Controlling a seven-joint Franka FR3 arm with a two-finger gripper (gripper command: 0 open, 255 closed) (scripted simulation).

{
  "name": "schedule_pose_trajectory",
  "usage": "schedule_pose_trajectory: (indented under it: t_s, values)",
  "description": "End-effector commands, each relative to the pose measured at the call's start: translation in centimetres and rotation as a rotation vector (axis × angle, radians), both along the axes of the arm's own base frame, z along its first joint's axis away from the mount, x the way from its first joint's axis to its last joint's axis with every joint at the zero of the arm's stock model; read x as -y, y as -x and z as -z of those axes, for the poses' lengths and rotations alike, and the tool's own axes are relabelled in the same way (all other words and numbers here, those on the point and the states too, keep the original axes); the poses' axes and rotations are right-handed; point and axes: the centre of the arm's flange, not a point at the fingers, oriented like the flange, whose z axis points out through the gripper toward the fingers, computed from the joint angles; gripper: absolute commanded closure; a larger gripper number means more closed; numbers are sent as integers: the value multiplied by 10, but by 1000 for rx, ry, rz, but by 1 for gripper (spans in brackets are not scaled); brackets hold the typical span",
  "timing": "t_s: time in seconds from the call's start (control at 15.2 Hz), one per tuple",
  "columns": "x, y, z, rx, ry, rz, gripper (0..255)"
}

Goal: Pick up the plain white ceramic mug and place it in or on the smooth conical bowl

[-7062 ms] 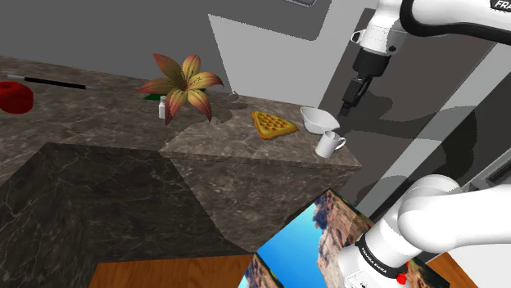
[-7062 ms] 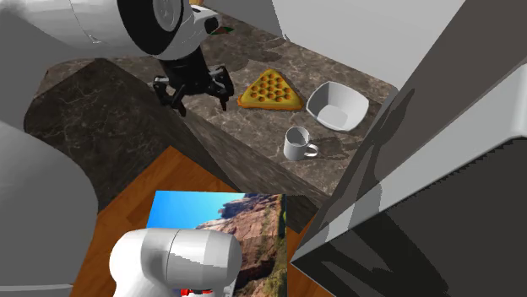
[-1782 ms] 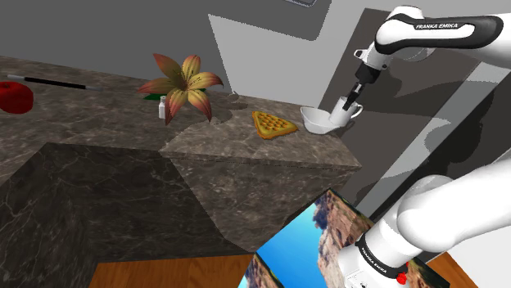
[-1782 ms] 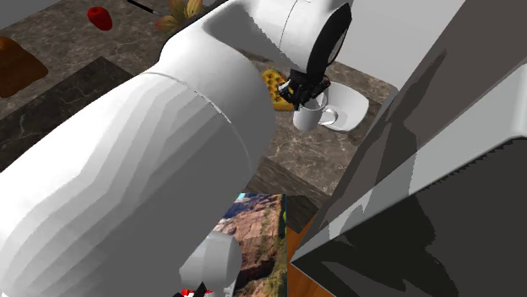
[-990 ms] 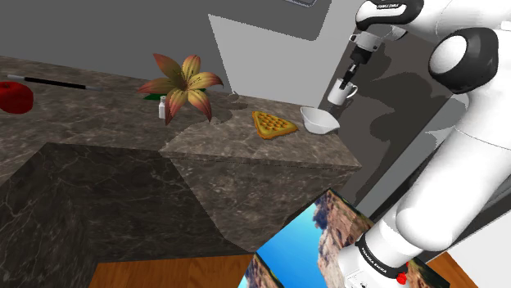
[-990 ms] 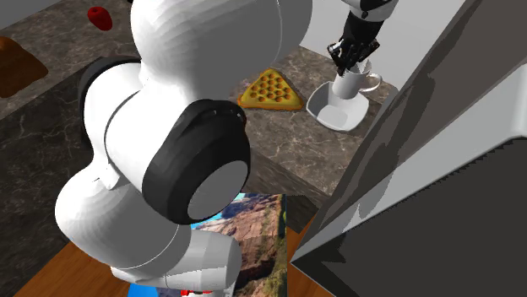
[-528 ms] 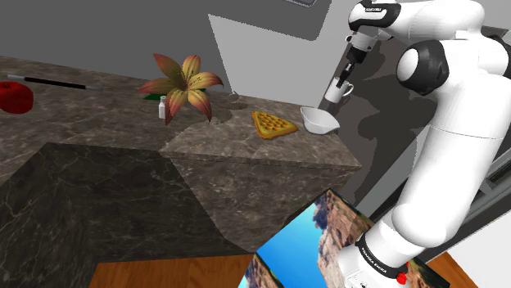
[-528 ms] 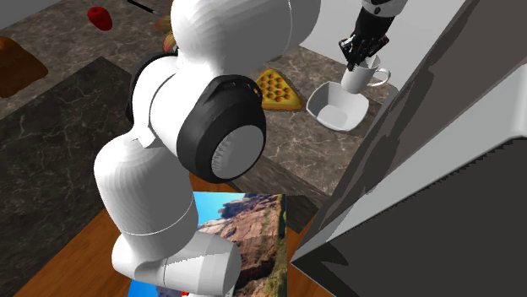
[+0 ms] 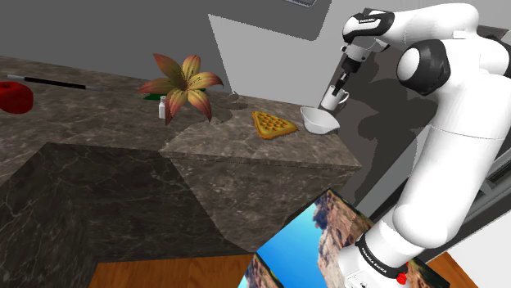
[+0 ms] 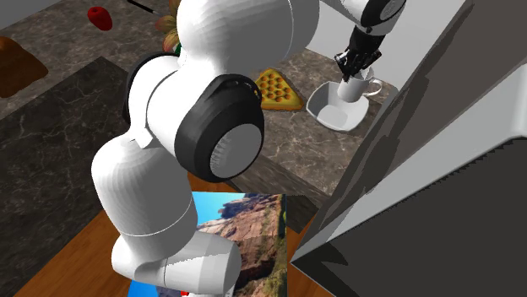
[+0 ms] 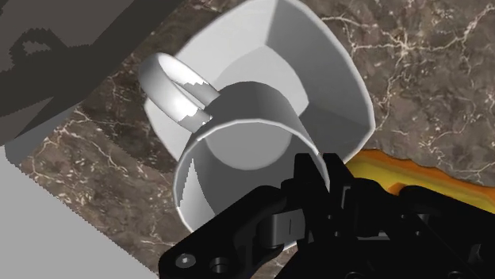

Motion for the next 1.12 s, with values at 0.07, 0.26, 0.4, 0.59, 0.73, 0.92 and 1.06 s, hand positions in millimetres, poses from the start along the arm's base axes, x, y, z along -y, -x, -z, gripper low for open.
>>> schedule_pose_trajectory:
  t_s: [0.07,0.26,0.4,0.59,0.73,0.92,1.06]
  values:
    - [0,0,16,1,1,0,255]
    - [0,0,31,1,1,0,255]
    - [0,0,42,1,1,0,255]
    - [0,0,58,1,1,0,255]
    - [0,0,58,1,1,0,255]
    - [0,0,58,1,1,0,255]
    - [0,0,58,1,1,0,255]
